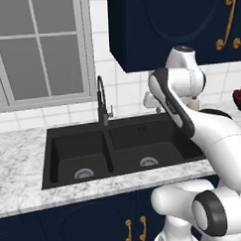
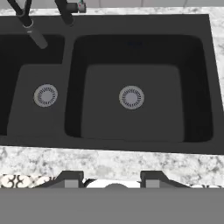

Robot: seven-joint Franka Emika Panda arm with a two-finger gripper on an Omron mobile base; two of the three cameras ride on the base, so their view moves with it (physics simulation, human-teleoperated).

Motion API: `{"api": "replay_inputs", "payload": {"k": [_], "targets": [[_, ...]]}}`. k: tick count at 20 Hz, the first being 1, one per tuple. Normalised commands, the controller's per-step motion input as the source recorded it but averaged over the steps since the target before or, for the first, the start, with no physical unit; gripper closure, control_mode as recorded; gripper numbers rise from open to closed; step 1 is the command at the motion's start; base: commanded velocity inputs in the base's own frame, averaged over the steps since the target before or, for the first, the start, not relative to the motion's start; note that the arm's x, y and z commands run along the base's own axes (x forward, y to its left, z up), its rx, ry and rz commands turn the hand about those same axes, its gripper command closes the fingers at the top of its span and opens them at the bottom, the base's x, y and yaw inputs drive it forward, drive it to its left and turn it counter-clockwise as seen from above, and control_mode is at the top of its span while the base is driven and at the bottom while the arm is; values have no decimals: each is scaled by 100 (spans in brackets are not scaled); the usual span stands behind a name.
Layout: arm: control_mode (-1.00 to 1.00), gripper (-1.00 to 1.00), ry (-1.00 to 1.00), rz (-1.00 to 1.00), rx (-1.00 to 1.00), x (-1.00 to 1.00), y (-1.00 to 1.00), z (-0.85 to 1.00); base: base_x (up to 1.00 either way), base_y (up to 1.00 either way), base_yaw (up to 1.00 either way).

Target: Pick the pan and sponge and place them into the sink. Then turn on the water.

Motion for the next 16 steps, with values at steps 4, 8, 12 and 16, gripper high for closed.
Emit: {"api": "replay_inputs", "payload": {"k": [4,8,12,16], "targets": [[-100,-100,1,0,0,-31,-6,-3,0,0,0],[-100,-100,5,-4,-2,-93,-22,-28,0,0,0],[-100,-100,3,-1,0,-45,-74,-36,0,0,0],[-100,-100,2,0,0,-1,-99,-31,0,0,0]]}}
